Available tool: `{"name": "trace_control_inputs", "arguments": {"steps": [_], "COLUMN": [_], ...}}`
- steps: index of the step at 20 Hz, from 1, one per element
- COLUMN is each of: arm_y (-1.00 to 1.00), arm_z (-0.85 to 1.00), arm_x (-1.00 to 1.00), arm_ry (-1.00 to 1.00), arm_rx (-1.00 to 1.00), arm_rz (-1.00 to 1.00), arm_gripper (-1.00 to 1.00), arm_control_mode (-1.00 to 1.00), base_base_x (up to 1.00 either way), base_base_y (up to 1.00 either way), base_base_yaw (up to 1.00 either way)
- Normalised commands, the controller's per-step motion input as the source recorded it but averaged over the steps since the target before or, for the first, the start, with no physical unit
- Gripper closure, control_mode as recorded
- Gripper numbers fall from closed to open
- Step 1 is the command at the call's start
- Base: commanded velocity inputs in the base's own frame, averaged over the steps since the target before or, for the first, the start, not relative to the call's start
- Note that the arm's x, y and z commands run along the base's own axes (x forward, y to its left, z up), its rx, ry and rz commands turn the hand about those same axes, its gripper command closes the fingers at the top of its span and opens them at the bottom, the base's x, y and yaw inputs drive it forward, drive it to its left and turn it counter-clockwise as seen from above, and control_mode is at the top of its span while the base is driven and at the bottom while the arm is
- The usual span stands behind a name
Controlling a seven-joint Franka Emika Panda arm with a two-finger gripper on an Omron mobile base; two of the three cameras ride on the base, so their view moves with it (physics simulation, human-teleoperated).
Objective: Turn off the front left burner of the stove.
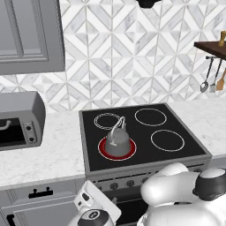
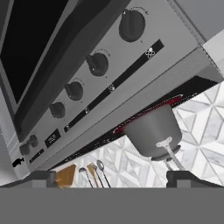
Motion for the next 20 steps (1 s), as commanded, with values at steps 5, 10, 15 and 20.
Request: {"name": "trace_control_inputs", "arguments": {"steps": [5, 10, 15, 20], "arm_y": [-0.27, 0.00, 0.01, 0.17], "arm_z": [0.00, -0.04, -0.24, -0.60], "arm_x": [0.12, 0.42, 0.34, 0.03], "arm_ry": [0.00, 0.00, 0.03, 0.01], "arm_rx": [0.00, 0.00, -0.05, -0.13], "arm_rz": [0.00, 0.06, 0.08, 0.10], "arm_gripper": [-1.00, -1.00, -1.00, -1.00], "arm_control_mode": [-1.00, -1.00, -1.00, -1.00], "base_base_x": [0.00, 0.00, 0.00, 0.00], "base_base_y": [0.00, 0.00, 0.00, 0.00], "base_base_yaw": [0.00, 0.00, 0.00, 0.00]}}
